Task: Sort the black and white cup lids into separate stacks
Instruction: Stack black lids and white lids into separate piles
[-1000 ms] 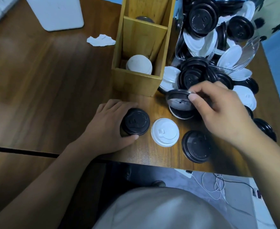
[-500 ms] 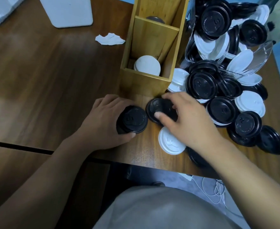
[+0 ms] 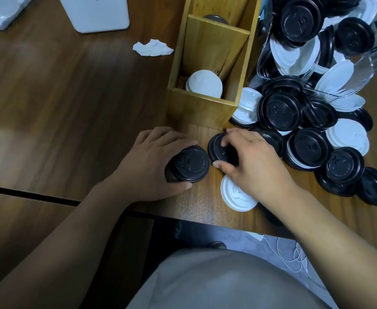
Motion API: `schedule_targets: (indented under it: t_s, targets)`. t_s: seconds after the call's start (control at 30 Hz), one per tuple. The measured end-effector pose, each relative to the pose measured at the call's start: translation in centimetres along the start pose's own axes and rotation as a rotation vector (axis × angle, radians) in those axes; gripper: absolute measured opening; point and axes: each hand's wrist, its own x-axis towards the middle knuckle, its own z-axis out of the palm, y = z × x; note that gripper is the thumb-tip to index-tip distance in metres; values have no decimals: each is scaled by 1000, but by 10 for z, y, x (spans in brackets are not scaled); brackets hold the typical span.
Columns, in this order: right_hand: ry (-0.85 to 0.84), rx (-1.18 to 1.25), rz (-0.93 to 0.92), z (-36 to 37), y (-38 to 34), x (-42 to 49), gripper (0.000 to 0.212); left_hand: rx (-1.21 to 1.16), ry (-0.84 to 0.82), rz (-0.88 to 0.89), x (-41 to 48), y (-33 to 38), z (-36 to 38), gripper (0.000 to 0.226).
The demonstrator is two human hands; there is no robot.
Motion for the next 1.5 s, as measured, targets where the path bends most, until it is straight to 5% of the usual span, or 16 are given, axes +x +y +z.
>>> schedule_targets:
  t_s: [0.23,0.53,1.5]
  targets:
    - [113,320,-64,-23,-9,-10,50,-106,27,-79,8,8,3,96]
    - [10,239,-332,15,-4,0,54,-97,63,-31,12,14,11,102]
    - [42,318,-376,20,-12,-3,42,-130,2,45,11,6,8,94]
